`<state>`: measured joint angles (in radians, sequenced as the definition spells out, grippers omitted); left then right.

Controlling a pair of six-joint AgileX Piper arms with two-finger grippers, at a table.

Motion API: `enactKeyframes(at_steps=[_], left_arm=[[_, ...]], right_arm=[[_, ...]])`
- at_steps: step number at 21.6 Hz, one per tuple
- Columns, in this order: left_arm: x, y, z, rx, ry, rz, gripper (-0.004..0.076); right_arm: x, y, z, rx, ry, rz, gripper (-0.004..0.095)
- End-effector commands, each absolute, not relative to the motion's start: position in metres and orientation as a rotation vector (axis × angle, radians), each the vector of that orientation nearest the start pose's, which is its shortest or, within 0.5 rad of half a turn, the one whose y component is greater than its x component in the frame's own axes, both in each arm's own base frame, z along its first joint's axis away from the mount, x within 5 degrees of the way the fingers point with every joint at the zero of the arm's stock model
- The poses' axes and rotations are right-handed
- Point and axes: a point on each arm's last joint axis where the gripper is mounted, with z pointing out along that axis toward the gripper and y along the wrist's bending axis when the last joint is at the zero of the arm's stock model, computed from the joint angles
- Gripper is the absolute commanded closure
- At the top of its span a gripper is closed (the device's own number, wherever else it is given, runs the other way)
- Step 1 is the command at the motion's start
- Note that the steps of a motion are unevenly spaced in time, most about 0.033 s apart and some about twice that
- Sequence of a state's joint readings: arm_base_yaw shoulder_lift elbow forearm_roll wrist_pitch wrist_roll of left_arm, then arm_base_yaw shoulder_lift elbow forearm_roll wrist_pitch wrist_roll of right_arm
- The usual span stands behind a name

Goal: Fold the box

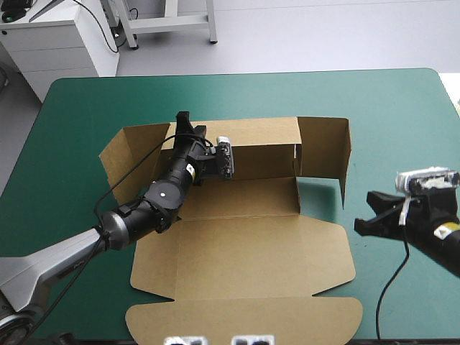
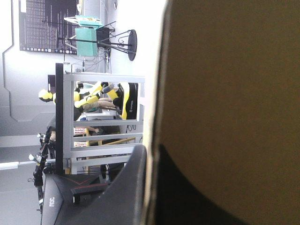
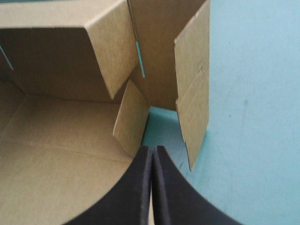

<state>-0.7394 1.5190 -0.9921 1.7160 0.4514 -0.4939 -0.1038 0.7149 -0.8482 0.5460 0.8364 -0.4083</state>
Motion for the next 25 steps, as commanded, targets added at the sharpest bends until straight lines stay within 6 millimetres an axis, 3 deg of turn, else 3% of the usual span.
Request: enactKeyframes(at_steps=[1,8,10,12,17,21,25], left_arm=[[0.272,-0.191,0.315,1.366,1.306,0.806,0.0732],[0.272,-0.190,0.315,1.362,1.309,0.812,0.0732],[0.272,-0.191,0.315,1.367,1.304,0.809,0.0732],[0.268,-0.195,0.316,1.361,1.299,0.822,0.0732],[0.259,-0.204,0.314,1.378,1.276,0.825,0.0732],[0.255,-0.201,0.304,1.393,1.294,0.865,0.0732],[0.245,-0.210,0.300,1.417,1.274,0.841,0.0732]], right_arm=[[0.161,0.019,0.409,-0.153,1.978,0.342,0.0928],[0.242,0.015,0.437,-0.177,2.081,0.403,0.0928],[0.282,0.015,0.441,-0.209,2.155,0.473,0.0926],[0.303,0.014,0.442,-0.214,2.196,0.496,0.0926],[0.327,0.017,0.433,-0.194,2.249,0.511,0.0925],[0.342,0.033,0.416,-0.206,2.320,0.434,0.0925],[0.365,0.039,0.409,-0.161,2.345,0.472,0.0925]])
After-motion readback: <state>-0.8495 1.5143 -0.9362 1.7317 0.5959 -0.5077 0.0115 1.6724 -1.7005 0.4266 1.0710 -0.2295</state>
